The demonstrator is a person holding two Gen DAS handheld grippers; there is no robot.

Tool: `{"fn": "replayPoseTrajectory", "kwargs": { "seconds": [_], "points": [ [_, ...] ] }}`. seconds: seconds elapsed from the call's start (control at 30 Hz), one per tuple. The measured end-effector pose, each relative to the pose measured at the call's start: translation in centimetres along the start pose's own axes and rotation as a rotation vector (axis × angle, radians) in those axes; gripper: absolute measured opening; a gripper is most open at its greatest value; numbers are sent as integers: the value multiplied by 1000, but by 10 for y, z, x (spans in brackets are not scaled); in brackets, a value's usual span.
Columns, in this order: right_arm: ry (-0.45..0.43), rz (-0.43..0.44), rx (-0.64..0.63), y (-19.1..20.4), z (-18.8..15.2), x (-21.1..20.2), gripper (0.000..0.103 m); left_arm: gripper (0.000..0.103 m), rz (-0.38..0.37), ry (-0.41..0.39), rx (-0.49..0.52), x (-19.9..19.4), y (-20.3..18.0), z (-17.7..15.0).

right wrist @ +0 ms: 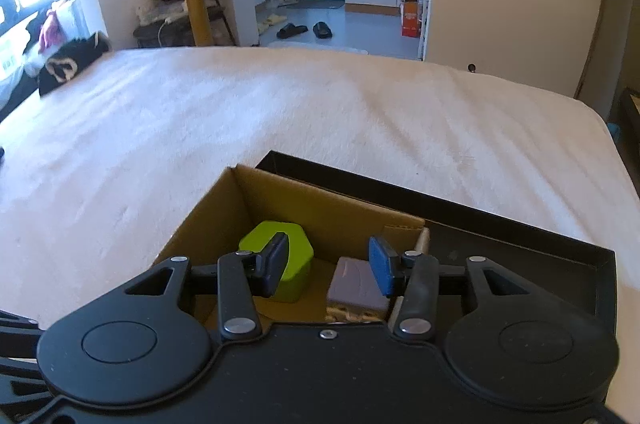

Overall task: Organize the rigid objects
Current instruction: 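Release the lavender cube figure beside the green block, right gripper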

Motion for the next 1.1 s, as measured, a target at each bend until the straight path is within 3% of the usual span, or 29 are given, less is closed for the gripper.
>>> {"fn": "replayPoseTrajectory", "kwargs": {
  "seconds": [0.6, 1.1],
  "points": [
    [30, 45, 116, -30, -34, -34, 46, 12, 29, -15, 34, -3, -7, -3],
    [70, 11, 301, -75, -85, -48, 48, 13, 89, 17, 82, -2, -18, 0]
  ]
}}
Point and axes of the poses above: each gripper's, at about its wrist camera, not at the fingertips, and x roughly the way its jaws point, y to its left, z to its top, the point moved 2 cm from there along x, roughly the way its jaws point, and after that the axes turned 10 degrees about y, right-handed, at the moved point
